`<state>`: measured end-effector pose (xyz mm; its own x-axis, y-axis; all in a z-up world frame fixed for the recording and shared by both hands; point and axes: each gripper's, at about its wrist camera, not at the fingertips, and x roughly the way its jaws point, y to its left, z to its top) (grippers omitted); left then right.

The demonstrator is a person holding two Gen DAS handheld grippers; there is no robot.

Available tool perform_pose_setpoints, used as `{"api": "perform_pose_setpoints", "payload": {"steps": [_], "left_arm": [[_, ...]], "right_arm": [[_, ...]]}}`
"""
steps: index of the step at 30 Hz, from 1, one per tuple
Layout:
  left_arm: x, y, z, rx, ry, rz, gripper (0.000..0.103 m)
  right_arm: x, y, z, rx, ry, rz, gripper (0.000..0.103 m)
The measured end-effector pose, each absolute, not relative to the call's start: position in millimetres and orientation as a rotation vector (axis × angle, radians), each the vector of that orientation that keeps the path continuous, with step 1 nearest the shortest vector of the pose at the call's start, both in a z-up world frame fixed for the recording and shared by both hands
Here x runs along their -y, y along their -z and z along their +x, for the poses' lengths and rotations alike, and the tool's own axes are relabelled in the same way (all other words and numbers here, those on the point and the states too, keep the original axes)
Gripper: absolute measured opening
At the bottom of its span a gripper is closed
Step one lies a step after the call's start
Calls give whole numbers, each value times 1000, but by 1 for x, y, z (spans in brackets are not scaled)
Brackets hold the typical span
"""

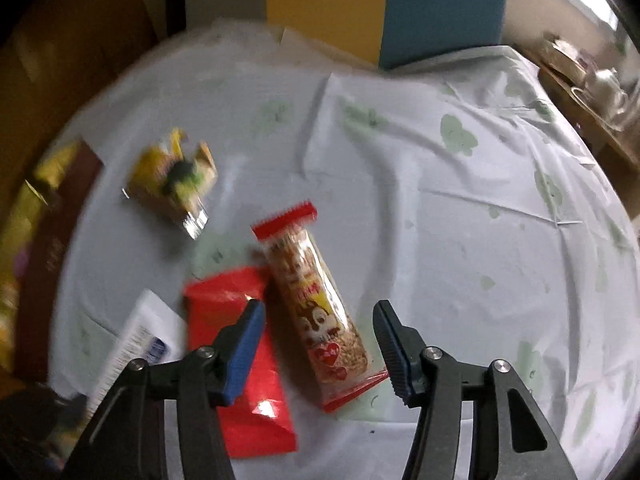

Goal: Organize snacks
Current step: 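Grasp the chipmunk-printed rice bar with the right gripper while left gripper holds stick packet, then carry the stick packet into the gold tray and open the left gripper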

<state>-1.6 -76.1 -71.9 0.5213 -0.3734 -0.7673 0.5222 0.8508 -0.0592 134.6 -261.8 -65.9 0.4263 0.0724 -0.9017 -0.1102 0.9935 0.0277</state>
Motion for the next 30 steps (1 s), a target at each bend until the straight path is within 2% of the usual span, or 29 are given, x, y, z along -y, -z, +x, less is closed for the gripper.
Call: {"api": "perform_pose_setpoints", "payload": {"steps": [1, 6, 15, 20, 30], "left_arm": [[76, 72, 0, -876, 536, 179, 34], [79, 72, 3, -889, 521, 172, 34], [81, 73, 7, -908, 505, 167, 34], [75, 69, 17, -967, 502, 96, 29], [70, 54, 12, -973, 516, 58, 29]], "right_arm": [[263, 69, 135, -1145, -115, -47, 34], [281, 72, 137, -1184, -39, 0, 30], [285, 74, 142, -1200, -37, 40, 31], [290, 78, 147, -1195, -34, 35, 31], [265, 85, 137, -1155, -33, -127, 30]]}}
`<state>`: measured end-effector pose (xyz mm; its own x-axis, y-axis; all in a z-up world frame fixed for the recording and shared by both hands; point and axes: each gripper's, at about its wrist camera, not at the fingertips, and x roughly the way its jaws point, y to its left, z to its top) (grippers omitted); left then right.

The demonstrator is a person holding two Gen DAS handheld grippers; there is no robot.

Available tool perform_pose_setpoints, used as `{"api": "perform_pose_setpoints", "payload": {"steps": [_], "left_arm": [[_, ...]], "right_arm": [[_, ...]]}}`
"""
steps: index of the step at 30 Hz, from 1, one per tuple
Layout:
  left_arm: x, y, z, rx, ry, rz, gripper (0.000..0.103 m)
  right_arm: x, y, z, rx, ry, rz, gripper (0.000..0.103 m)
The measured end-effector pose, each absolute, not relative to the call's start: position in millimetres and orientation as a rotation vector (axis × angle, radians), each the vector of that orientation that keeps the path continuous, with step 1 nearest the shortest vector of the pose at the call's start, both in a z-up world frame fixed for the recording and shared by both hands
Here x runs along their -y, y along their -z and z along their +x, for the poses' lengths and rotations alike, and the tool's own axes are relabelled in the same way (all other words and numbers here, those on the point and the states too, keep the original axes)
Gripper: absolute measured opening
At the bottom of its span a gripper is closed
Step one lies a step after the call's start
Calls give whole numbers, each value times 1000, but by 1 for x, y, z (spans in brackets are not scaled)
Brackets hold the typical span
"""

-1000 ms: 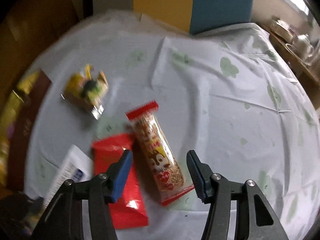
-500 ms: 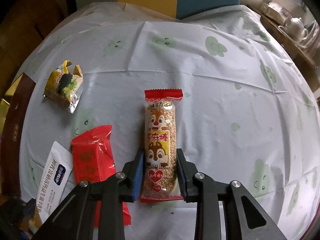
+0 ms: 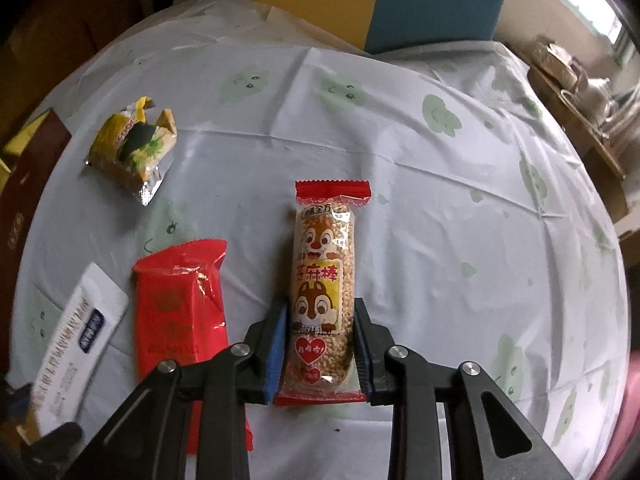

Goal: Organize snacks
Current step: 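Carry the stick packet into the gold tray and open the left gripper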

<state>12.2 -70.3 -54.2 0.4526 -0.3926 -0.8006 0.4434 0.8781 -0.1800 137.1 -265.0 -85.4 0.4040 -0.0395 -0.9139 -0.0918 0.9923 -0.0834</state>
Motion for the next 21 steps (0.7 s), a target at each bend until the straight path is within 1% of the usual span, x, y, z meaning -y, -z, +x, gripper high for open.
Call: {"api": "perform_pose_setpoints", "payload": {"steps": [6, 10, 15, 21], "left_arm": [[35, 13, 14, -898, 478, -43, 29], [-12, -12, 24, -861, 388, -158, 29], [-91, -10, 47, -912, 200, -349, 29], [-146, -4, 73, -941, 53, -372, 29]], "right_arm": [[261, 84, 131, -1144, -29, -153, 30], [258, 82, 128, -1138, -26, -166, 30], [254, 81, 124, -1136, -23, -179, 30], [251, 80, 123, -1136, -20, -196, 30]]}}
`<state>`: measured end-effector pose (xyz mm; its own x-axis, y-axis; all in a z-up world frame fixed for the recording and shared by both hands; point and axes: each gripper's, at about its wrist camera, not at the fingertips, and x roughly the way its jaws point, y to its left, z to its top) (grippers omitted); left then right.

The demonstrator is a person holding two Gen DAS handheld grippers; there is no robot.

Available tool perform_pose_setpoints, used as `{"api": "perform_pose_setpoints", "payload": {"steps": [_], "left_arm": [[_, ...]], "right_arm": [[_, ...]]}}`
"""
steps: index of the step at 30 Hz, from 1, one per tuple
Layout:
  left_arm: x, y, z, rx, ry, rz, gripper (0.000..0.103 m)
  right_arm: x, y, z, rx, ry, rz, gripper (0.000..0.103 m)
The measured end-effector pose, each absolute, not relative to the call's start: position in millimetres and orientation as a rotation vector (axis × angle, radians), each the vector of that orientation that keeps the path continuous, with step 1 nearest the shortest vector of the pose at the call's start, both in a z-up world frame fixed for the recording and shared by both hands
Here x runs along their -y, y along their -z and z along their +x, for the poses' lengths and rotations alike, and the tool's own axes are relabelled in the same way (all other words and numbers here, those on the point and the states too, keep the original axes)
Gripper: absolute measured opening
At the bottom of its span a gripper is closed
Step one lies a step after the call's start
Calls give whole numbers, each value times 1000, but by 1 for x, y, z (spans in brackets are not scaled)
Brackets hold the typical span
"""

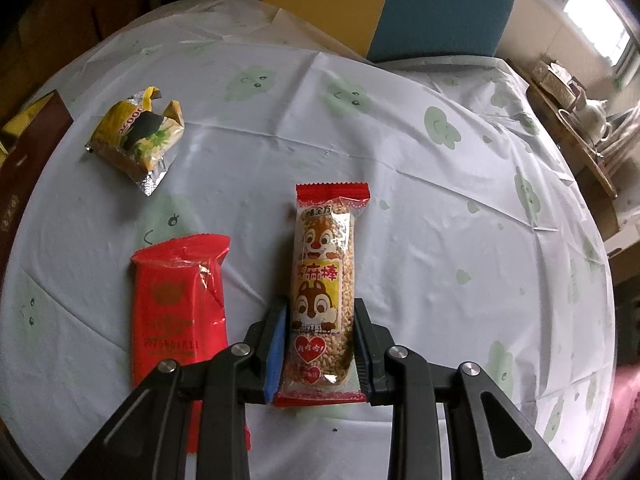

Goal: Organize snacks
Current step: 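Carry the stick packet into the gold tray and open the left gripper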

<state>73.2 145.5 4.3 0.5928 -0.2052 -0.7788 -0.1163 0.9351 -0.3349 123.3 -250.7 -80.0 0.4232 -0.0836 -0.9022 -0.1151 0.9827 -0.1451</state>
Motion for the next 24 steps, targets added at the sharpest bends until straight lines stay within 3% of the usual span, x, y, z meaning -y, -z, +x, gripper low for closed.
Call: {"api": "perform_pose_setpoints", "payload": {"steps": [10, 24], "left_arm": [[-160, 32, 136, -1086, -49, -158, 34], [-155, 14, 83, -974, -154, -191, 37]], "right_arm": [[250, 80, 123, -1136, -17, -203, 30], [245, 81, 120, -1124, -11, -247, 30]]}}
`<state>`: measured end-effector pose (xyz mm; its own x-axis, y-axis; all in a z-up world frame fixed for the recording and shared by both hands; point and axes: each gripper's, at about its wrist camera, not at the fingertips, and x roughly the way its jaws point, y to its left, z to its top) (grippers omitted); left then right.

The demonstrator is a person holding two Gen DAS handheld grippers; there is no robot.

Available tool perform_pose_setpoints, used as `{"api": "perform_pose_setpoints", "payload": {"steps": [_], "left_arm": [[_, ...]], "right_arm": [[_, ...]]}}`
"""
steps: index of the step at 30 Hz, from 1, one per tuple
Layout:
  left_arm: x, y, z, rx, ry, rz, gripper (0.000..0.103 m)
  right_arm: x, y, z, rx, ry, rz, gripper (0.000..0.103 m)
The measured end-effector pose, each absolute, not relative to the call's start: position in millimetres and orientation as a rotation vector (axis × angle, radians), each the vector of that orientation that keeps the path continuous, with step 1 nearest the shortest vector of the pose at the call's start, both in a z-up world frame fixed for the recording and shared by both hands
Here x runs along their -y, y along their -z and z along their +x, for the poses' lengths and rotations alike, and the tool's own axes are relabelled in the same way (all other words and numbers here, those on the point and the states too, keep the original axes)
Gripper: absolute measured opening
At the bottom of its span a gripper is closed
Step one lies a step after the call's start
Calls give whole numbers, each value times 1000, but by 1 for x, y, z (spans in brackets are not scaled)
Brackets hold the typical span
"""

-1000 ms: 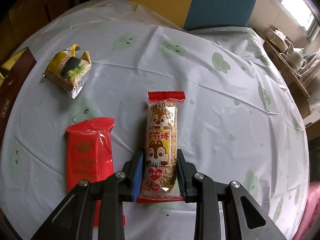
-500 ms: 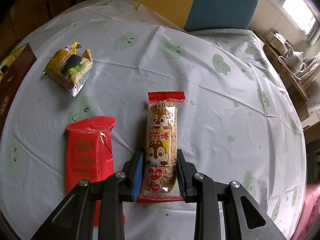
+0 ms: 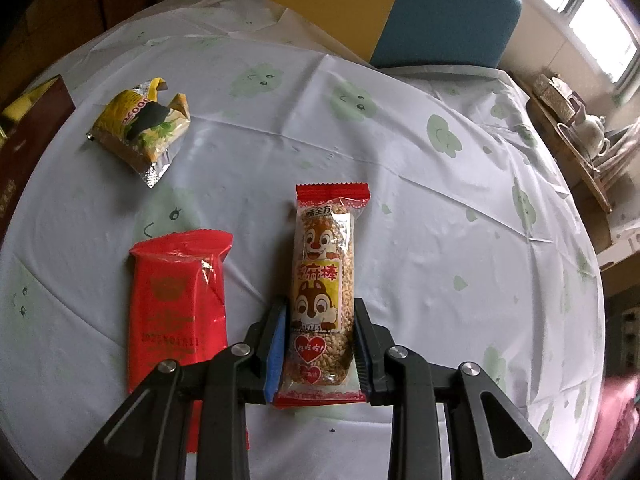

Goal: Organize snacks
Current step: 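Carry the stick packet into the gold tray and open the left gripper, then carry the chipmunk rice bar into the gold tray and open the right gripper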

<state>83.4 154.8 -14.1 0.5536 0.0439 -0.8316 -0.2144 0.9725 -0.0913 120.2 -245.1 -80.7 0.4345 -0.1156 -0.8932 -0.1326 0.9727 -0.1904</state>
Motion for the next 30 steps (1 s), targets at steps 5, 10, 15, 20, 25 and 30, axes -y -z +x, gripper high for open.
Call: {"api": "perform_pose_setpoints", "payload": {"steps": [5, 10, 15, 20, 25, 30], "left_arm": [[-136, 7, 66, -935, -108, -146, 37], [-117, 1, 48, -918, -61, -115, 37], [-105, 0, 34, -915, -45, -90, 37], [-99, -1, 27, -912, -37, -77, 37], [-96, -6, 20, -893, -26, -66, 37], [-93, -7, 13, -886, -15, -50, 37]], "right_arm": [[241, 81, 117, -1116, -4, -264, 30], [241, 80, 117, -1116, -3, -261, 30], [240, 81, 117, -1118, -4, -261, 30], [245, 79, 117, -1137, -10, -210, 29], [249, 80, 120, -1147, -16, -182, 29], [248, 80, 120, -1139, -14, -195, 30]]}}
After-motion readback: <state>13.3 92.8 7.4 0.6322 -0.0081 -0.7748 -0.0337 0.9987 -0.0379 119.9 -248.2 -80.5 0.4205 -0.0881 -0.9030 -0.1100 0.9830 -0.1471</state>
